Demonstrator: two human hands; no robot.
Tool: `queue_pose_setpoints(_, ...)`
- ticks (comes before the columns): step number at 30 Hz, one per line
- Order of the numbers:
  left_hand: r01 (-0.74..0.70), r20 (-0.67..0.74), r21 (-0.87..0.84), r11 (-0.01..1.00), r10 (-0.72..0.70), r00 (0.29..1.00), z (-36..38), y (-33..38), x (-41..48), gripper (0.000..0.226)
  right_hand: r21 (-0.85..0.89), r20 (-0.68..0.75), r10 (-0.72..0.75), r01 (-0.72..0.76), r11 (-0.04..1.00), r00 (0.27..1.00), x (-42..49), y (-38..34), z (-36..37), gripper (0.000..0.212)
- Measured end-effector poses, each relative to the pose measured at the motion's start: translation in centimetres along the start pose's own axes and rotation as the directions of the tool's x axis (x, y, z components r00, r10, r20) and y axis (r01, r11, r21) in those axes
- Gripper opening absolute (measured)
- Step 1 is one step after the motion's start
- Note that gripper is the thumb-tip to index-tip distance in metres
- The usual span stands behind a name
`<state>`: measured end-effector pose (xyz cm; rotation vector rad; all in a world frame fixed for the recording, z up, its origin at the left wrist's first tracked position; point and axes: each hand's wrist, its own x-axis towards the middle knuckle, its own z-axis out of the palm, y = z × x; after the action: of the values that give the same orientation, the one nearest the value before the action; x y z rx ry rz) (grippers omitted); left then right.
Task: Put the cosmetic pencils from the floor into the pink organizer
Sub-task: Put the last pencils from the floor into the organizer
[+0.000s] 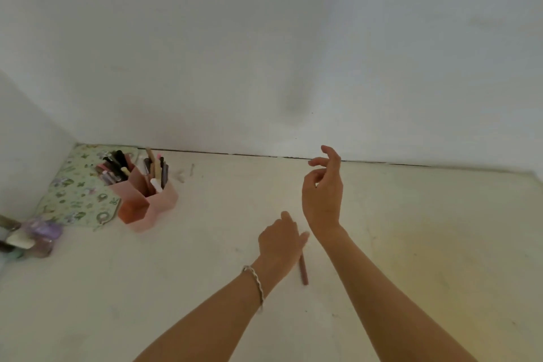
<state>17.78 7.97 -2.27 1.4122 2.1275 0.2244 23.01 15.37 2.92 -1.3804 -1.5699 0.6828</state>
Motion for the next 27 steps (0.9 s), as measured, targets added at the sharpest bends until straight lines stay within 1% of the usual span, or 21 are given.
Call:
queue_pose_setpoints(3,-0.051,-0.018,0.105,0.993,0.053,0.998,1.8,0.7,-0.1,0.054,-0.004,-0.004,0.031,-0.031,1.0,1.0,-0.1,1.4,-1.3,0.054)
queue_pose_setpoints(5,-0.075,0.0,0.099,0.992,0.075,0.997,2.1,1.0,0.3,0.052,-0.009,-0.004,0.046,-0.046,0.999,0.999,-0.1,2.2,-1.9,0.054)
queue_pose_setpoints(7,-0.069,-0.034,-0.025,0.997,0.068,0.997,1.1,1.3,0.9,0.041,-0.011,-0.001,0.072,-0.072,0.997,0.997,-0.1,2.8,-2.4,0.052)
queue_pose_setpoints(9,-0.063,-0.153,-0.144,0.988,0.041,0.987,-0.7,1.3,1.8,0.033,-0.021,0.015,0.126,-0.126,0.992,0.992,0.0,3.4,-2.7,0.049)
queue_pose_setpoints(11,-0.109,-0.265,-0.21,0.972,0.051,0.963,-2.5,1.8,2.7,0.036,-0.075,0.029,0.206,-0.203,0.976,0.978,0.0,4.5,-3.4,0.044)
queue_pose_setpoints(13,-0.152,-0.326,-0.256,0.955,0.063,0.943,-4.0,1.8,3.4,0.041,-0.172,0.05,0.275,-0.263,0.949,0.96,-0.3,5.4,-3.5,0.04)
queue_pose_setpoints(15,-0.183,-0.341,-0.279,0.943,0.081,0.936,-4.9,2.0,3.8,0.047,-0.333,0.058,0.34,-0.303,0.893,0.939,-0.7,6.5,-3.8,0.04)
queue_pose_setpoints(16,-0.193,-0.341,-0.291,0.937,0.087,0.936,-5.2,2.0,3.8,0.049,-0.442,0.061,0.376,-0.313,0.841,0.925,-0.9,7.1,-3.8,0.043)
queue_pose_setpoints(18,-0.22,-0.337,-0.326,0.919,0.105,0.936,-5.3,1.8,3.6,0.054,-0.625,0.058,0.482,-0.345,0.701,0.874,-1.6,7.9,-4.1,0.049)
queue_pose_setpoints(19,-0.232,-0.336,-0.338,0.912,0.114,0.935,-5.4,1.5,3.5,0.055,-0.676,0.066,0.531,-0.353,0.646,0.845,-2.1,8.1,-4.3,0.052)
queue_pose_setpoints(20,-0.242,-0.338,-0.343,0.908,0.121,0.933,-5.5,1.3,3.3,0.055,-0.707,0.087,0.562,-0.346,0.617,0.823,-2.6,8.4,-4.4,0.053)
queue_pose_setpoints(21,-0.247,-0.344,-0.349,0.904,0.121,0.931,-5.6,0.9,3.2,0.054,-0.716,0.119,0.571,-0.328,0.616,0.812,-3.1,8.6,-4.4,0.053)
queue_pose_setpoints(22,-0.249,-0.353,-0.362,0.898,0.115,0.929,-5.8,0.4,3.2,0.053,-0.703,0.158,0.558,-0.305,0.643,0.815,-3.5,8.6,-4.2,0.053)
queue_pose_setpoints(23,-0.252,-0.366,-0.375,0.892,0.108,0.924,-6.1,0.0,3.1,0.051,-0.659,0.196,0.532,-0.291,0.693,0.824,-3.8,8.3,-3.9,0.055)
queue_pose_setpoints(25,-0.282,-0.429,-0.383,0.88,0.101,0.898,-7.4,-1.0,2.8,0.05,-0.508,0.259,0.462,-0.287,0.812,0.848,-3.6,6.8,-2.6,0.061)
queue_pose_setpoints(27,-0.333,-0.538,-0.374,0.866,0.09,0.838,-9.5,-2.0,2.5,0.049,-0.343,0.277,0.388,-0.287,0.895,0.879,-2.8,4.5,-1.0,0.067)
